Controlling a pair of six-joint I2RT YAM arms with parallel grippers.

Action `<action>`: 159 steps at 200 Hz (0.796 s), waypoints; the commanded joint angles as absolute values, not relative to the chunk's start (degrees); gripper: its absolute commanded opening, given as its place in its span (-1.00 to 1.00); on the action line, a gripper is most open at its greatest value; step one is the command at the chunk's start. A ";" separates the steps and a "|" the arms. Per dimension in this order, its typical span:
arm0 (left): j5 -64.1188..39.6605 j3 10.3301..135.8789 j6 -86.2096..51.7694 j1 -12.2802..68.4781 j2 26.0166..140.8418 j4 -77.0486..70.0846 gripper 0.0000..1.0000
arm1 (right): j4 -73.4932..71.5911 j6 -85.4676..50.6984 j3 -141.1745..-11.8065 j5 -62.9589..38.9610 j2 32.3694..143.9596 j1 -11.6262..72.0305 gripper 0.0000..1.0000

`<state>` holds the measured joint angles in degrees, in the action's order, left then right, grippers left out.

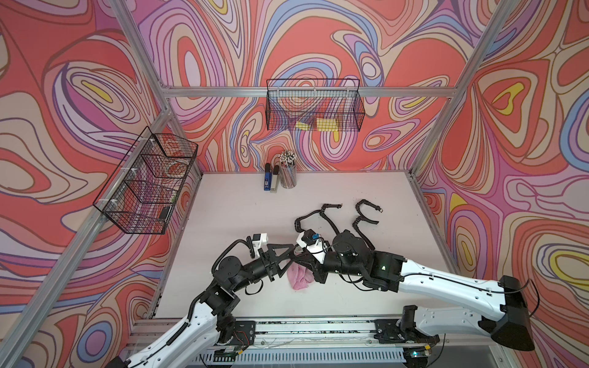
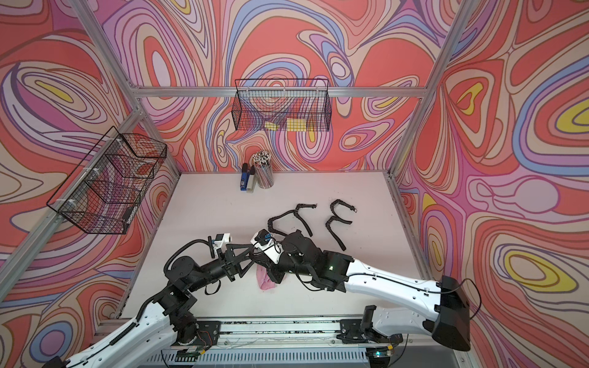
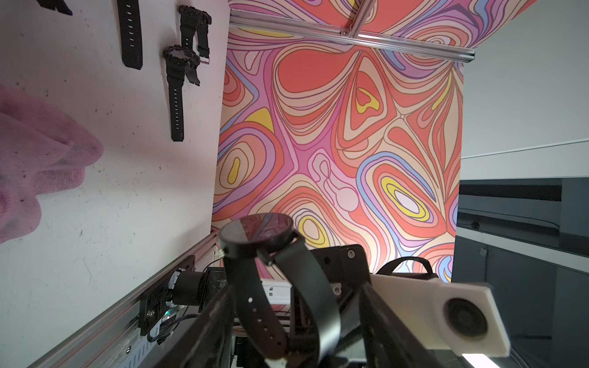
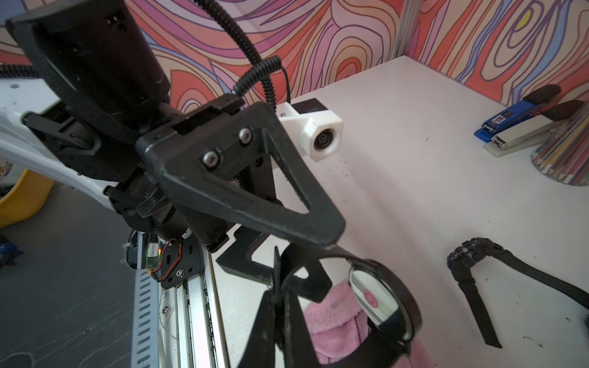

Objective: Wipe the watch dial
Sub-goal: Pick up the watch at the center of the board.

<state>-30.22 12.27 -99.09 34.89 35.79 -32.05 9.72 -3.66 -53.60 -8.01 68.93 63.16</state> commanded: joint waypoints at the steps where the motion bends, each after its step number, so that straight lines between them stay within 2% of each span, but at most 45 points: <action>1: -30.64 11.49 -101.10 35.31 36.85 -40.05 0.27 | 6.64 -4.51 -54.12 -11.77 70.04 63.11 -1.00; 23: -30.19 10.97 -101.94 35.34 37.35 -42.60 0.19 | 5.72 -4.70 -53.26 -12.04 70.35 63.11 -1.00; 55: -28.82 9.96 -102.08 35.45 35.86 -41.75 -0.02 | 3.56 -5.51 -51.27 -12.34 69.58 63.11 -1.00; 108: -26.72 8.14 -102.49 35.40 34.47 -41.68 -0.60 | 0.72 -6.55 -49.01 -17.05 68.66 63.11 -1.00; 140: -27.28 9.02 -100.84 35.36 34.24 -39.95 -0.82 | -1.31 -7.16 -45.33 -17.64 65.87 63.11 -1.00; 150: -27.81 9.96 -99.19 35.41 33.98 -38.49 -0.99 | -1.30 -7.55 -44.22 -17.25 65.28 63.11 -1.00; 159: -28.61 11.45 -97.02 35.46 33.78 -36.08 -1.00 | -1.24 -8.03 -43.27 -16.93 65.13 63.11 -1.00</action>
